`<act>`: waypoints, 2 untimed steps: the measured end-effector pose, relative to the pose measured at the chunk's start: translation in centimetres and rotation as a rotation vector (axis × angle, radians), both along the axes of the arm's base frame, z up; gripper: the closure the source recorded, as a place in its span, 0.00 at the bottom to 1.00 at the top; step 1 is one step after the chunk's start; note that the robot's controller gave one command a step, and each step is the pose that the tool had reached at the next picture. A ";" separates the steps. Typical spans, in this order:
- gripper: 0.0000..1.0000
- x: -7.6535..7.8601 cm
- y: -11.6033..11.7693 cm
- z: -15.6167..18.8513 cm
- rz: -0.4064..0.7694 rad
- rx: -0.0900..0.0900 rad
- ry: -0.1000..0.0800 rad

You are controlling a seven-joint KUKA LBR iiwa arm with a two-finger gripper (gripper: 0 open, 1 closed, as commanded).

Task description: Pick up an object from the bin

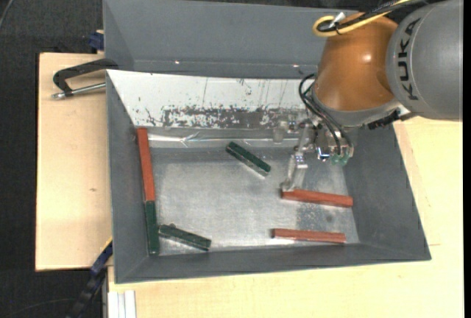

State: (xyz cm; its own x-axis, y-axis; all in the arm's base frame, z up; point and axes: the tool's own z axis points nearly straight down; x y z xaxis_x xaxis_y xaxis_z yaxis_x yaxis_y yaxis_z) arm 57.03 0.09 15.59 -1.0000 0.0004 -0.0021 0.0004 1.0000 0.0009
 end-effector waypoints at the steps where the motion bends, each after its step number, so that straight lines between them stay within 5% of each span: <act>1: 0.00 -2.0 -11.5 -7.4 0.024 -0.003 0.006; 2: 0.00 -6.0 -10.5 -8.6 0.075 0.000 0.005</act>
Offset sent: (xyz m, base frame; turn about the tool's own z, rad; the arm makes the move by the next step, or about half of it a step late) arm -0.0190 -0.1102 -0.0716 -0.0320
